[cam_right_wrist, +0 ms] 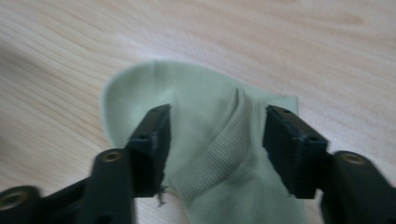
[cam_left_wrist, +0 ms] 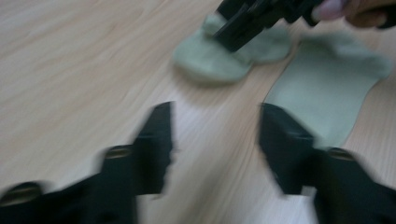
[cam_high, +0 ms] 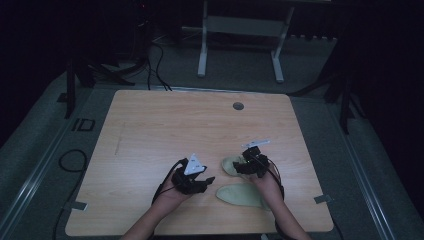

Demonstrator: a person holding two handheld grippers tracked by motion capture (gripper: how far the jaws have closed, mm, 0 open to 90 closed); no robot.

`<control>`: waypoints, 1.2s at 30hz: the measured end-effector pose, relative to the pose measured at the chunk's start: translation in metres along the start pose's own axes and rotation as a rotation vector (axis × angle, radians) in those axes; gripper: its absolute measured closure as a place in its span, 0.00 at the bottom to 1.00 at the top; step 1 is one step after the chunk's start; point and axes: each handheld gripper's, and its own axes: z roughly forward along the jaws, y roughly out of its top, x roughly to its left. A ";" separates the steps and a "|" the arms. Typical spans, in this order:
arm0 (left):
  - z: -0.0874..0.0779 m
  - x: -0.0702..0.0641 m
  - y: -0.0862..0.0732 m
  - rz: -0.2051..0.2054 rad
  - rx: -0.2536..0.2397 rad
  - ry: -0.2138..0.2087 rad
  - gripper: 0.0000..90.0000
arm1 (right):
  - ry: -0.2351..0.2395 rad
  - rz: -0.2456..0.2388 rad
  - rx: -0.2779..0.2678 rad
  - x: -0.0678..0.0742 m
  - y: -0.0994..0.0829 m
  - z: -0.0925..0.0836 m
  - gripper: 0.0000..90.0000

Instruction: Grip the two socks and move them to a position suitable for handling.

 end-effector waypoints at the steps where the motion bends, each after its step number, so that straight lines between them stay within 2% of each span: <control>1: 0.003 0.000 0.005 0.010 -0.007 -0.001 0.59 | 0.000 0.000 0.000 0.000 0.000 0.000 0.49; 2: 0.008 -0.001 0.014 0.023 -0.025 0.002 0.61 | 0.003 0.000 -0.005 0.000 0.001 -0.002 0.54; 3: 0.012 -0.002 0.020 0.028 -0.036 0.004 0.70 | 0.001 -0.017 -0.012 0.000 0.001 -0.004 0.57; 6: 0.026 -0.008 0.038 0.076 -0.011 0.005 0.82 | -0.004 -0.024 -0.002 0.000 0.002 -0.003 0.57; 8: 0.037 -0.011 0.046 0.087 0.001 -0.006 0.89 | -0.008 -0.009 0.009 -0.002 0.001 -0.001 0.57; 12: 0.063 -0.013 0.049 0.092 0.068 0.008 0.95 | 0.000 -0.011 0.019 -0.002 -0.003 0.002 0.57; 16: 0.082 -0.008 0.042 0.101 0.119 0.050 0.99 | -0.008 -0.019 0.032 -0.002 -0.007 0.006 0.58; 18: 0.086 -0.007 0.039 0.113 0.147 0.053 0.99 | -0.010 -0.019 0.038 -0.003 -0.008 0.007 0.60; 22: 0.089 -0.003 0.033 0.108 0.182 0.048 0.99 | -0.010 -0.015 0.033 -0.005 -0.011 0.008 0.66; 23: 0.089 -0.002 0.032 0.096 0.175 0.043 0.99 | -0.011 -0.015 0.032 -0.005 -0.011 0.008 0.70; 24: 0.089 0.000 0.031 0.081 0.172 0.035 0.99 | -0.015 -0.019 0.027 -0.006 -0.011 0.005 0.82; 27: 0.089 -0.002 0.031 0.096 0.168 0.044 0.99 | -0.022 -0.015 0.006 -0.009 -0.010 -0.002 0.88; 29: 0.089 -0.002 0.031 0.097 0.165 0.046 0.99 | -0.030 -0.016 -0.001 -0.010 -0.009 -0.005 0.89; 30: 0.089 -0.002 0.030 0.094 0.164 0.048 0.99 | -0.026 -0.004 -0.014 -0.016 -0.009 -0.012 0.89; 32: 0.089 -0.001 0.030 0.095 0.163 0.046 0.99 | -0.028 0.000 -0.019 -0.018 -0.009 -0.015 0.89; 36: 0.088 0.000 0.029 0.081 0.159 0.040 0.99 | -0.033 0.023 -0.034 -0.032 -0.011 -0.026 0.89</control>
